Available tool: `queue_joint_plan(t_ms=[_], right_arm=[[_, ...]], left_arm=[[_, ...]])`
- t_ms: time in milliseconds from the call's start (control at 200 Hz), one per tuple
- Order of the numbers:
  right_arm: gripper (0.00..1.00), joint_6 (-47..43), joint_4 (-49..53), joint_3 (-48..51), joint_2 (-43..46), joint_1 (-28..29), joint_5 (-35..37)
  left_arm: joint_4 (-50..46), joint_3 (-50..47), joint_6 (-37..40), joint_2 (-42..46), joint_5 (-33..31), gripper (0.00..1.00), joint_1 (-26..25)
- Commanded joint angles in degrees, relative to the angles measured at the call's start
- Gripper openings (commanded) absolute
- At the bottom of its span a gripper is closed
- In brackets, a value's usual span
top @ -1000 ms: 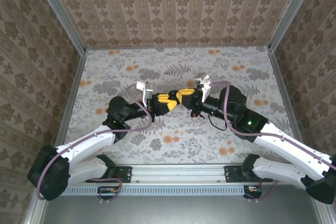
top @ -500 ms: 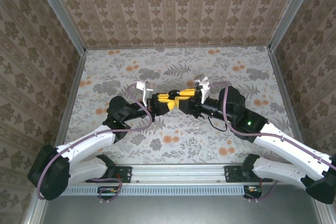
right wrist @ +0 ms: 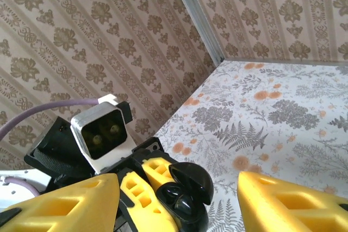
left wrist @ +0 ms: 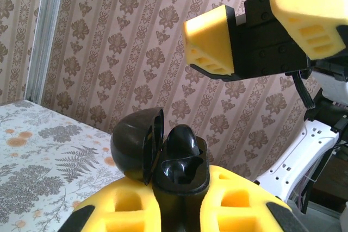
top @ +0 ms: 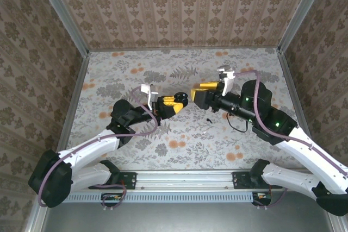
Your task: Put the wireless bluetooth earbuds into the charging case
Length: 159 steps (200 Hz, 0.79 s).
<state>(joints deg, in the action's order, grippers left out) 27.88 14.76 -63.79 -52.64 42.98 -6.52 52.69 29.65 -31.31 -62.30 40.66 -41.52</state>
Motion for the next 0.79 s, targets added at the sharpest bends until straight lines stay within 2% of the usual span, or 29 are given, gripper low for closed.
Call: queue_joint_plan(t_ms=[0,85,215,345,460,590,790], right_arm=[[0.6,2.6,5.8,-1.4,-1.7,-0.6,-1.7],[0.59,4.0,10.3,-2.2,-3.8,-1.8,-0.5],[0.58,6.7,20.3,-2.8,-9.0,-8.0,-0.4],[0.52,2.3,24.6,-0.7,-14.0,-10.9,2.1],[0.51,-2.1,26.0,0.3,-19.5,-11.0,4.7],[0.49,-5.7,25.6,-0.3,-26.6,-11.6,4.4],[0.41,-5.5,22.4,-1.8,-38.8,-15.7,-3.3]], left_arm=[[-0.4,0.1,3.4,1.1,-0.4,0.0,0.1],[-4.9,0.2,6.1,2.5,-1.2,0.0,0.2],[-16.7,0.9,12.7,6.0,-3.5,0.0,0.4],[-25.2,0.3,17.3,9.6,-6.9,0.0,0.7],[-26.3,-1.9,17.9,11.6,-8.6,0.0,1.2],[-26.6,-3.5,17.9,11.7,-9.0,0.0,1.6],[-25.3,-4.1,18.1,7.4,-7.5,0.0,1.6]])
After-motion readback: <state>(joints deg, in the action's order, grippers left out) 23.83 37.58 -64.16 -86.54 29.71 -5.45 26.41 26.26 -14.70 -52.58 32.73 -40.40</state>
